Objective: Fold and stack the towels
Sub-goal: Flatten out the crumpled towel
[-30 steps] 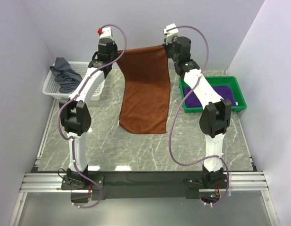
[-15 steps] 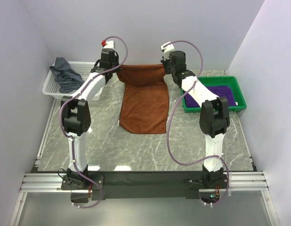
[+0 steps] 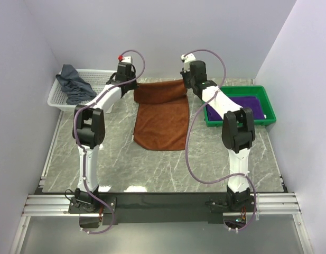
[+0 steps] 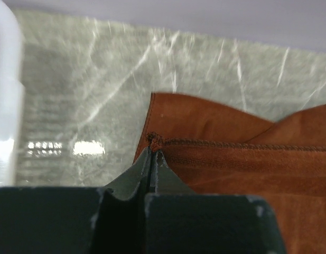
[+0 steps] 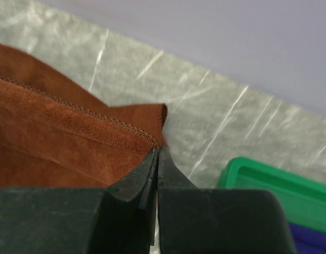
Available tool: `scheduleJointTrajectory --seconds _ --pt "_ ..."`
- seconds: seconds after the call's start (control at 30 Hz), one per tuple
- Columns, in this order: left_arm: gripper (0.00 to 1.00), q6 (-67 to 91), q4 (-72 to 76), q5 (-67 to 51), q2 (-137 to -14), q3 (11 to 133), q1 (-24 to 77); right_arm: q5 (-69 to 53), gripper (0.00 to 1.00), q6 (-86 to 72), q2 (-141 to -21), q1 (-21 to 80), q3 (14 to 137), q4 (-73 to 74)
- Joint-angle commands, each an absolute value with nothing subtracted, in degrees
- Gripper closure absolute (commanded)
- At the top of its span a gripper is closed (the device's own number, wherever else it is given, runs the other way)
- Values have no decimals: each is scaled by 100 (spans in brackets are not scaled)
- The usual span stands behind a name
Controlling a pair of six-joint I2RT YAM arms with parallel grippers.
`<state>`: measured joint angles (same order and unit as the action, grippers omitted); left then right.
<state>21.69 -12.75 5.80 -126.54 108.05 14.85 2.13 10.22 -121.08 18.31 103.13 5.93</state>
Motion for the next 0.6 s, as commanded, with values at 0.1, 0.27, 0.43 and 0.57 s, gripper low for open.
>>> scheduleJointTrajectory --seconds 0.1,0.27,0.43,0.57 --pt "90 2443 -1379 44 -12910 10906 1450 281 100 256 -12568 1661 10915 1449" --pt "68 2592 -1547 -167 -12894 10802 1450 123 78 -26 -12578 1661 10934 1951" --pt "15 2979 -1819 -229 -12359 10512 1450 149 45 -579 -12218 1670 10680 2171" --pt "4 3435 -2012 -439 -11298 9584 1459 412 36 -1105 -11157 1731 9653 1855"
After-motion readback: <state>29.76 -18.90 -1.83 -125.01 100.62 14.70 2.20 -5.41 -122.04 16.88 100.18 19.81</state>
